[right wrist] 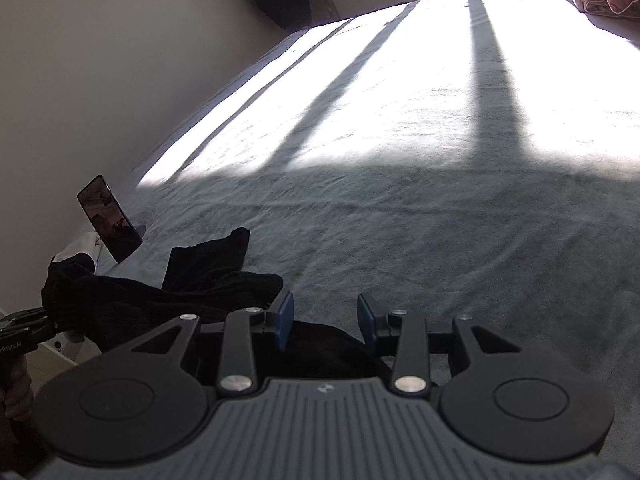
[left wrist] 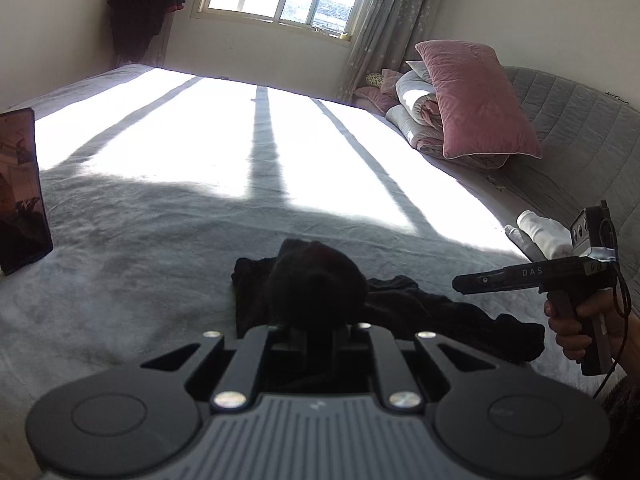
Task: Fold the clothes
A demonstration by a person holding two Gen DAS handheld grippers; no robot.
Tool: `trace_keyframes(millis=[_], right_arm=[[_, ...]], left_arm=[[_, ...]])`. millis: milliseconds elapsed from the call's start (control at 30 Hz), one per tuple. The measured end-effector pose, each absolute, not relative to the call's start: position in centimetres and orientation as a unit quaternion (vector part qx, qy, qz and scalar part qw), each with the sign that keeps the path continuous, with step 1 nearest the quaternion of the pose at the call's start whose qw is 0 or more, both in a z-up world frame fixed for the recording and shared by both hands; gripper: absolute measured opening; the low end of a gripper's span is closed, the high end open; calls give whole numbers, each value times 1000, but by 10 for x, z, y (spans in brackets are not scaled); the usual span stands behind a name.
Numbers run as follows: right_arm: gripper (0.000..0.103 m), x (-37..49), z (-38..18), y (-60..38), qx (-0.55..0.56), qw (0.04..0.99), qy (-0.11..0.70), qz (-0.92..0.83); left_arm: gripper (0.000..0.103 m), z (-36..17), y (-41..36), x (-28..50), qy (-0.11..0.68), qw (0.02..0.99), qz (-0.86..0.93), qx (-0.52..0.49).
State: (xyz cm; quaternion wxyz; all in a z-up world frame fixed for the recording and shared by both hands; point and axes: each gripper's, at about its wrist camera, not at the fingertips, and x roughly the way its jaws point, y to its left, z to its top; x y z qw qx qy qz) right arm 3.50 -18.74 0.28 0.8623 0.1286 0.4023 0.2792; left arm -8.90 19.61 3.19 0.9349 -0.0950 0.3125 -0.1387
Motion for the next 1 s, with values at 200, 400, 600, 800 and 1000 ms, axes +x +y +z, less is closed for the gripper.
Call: trace_keyframes(millis=[200,400,600,800,1000], right_arm=[[49,30,-1,-157,83,848,412,323],[44,25,-8,-127,54,819,432,373],[31,12,-11,-97,64,774,451,440],[40,15,-7,-91,84,771,442,451],[46,38,-5,-106,147,787,433,415]], left_arm=[[10,21,230,-78,337,931,-53,-132],[10,15,247,-76,342,930,25,-132],[10,14,253,-74,331,934,100,-93],[10,10,263,-71,340,926,153,-65],[10,2,271,-68,357,917,158,-74]])
